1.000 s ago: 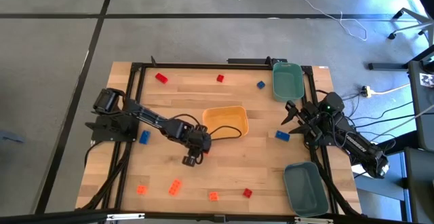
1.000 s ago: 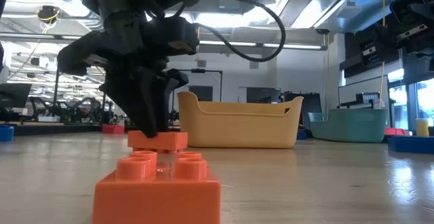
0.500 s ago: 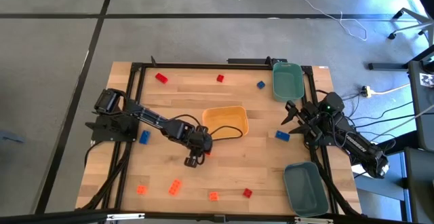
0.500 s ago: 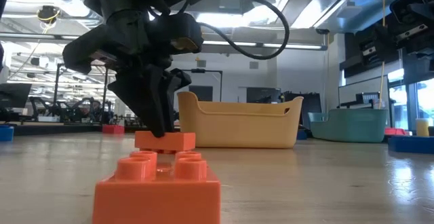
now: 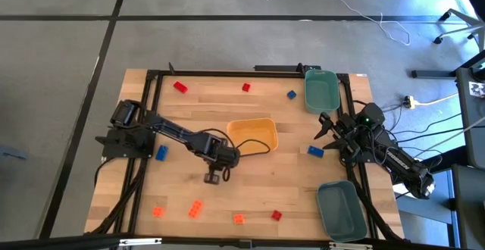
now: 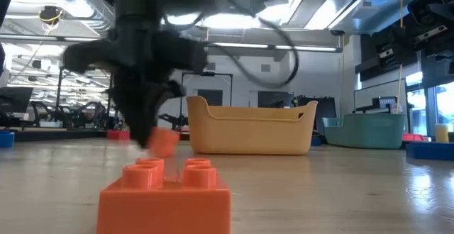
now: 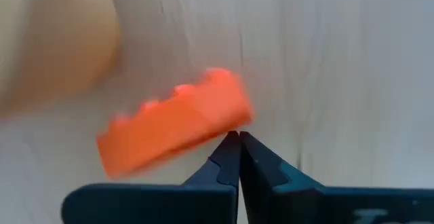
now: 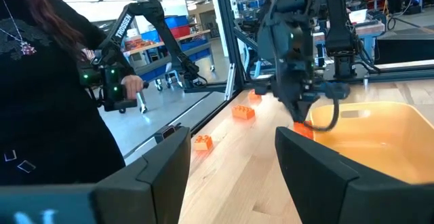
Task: Sort & place blocks by color
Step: Put the orange game piece into the yellow bin
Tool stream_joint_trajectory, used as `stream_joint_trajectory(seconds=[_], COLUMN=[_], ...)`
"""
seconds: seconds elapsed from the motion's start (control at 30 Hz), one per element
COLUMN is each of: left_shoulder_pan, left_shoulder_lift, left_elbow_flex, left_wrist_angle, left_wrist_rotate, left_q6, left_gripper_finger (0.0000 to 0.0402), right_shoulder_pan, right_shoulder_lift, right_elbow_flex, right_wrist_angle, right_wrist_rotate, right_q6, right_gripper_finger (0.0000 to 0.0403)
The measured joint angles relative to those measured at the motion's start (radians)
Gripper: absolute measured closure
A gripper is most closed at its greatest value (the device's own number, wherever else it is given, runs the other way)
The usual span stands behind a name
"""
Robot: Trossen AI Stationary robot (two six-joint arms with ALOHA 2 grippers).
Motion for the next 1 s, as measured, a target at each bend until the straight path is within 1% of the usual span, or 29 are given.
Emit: stream_joint_trajectory(seconds=[0.1, 0.33, 0.5, 0.57, 0.7, 1.0], left_shoulder_pan=[-0.003, -0.002, -0.002, -0.002, -0.002, 0.022], left_shoulder_lift=[-0.001, -0.003, -0.003, -0.003, -0.003, -0.005], left_elbow_flex=[0.006, 0.022, 0.023, 0.024, 0.025, 0.025], left_wrist_angle=[-0.031, -0.019, -0.015, -0.015, -0.026, -0.043], left_wrist_rotate=[0.007, -0.001, -0.002, -0.018, -0.022, -0.006], left_q6=[-0.002, -0.022, -0.031, -0.071, -0.122, -0.130], left_gripper_finger=[0.0400, 0.0401, 0.0393, 0.0388, 0.0372, 0.0315], right_shoulder_pan=[0.000, 0.000, 0.000, 0.000, 0.000, 0.000], right_shoulder_lift=[0.000, 0.000, 0.000, 0.000, 0.000, 0.000], right_elbow_flex=[0.000, 0.000, 0.000, 0.000, 0.000, 0.000], right_wrist_angle=[0.000, 0.000, 0.000, 0.000, 0.000, 0.000], right_wrist_rotate=[0.000, 0.000, 0.000, 0.000, 0.000, 0.000], right_q6=[-0.001, 0.000, 0.000, -0.001, 0.000, -0.003], right_gripper_finger=[0.0185, 0.0185, 0.0185, 0.0185, 0.0185, 0.0185])
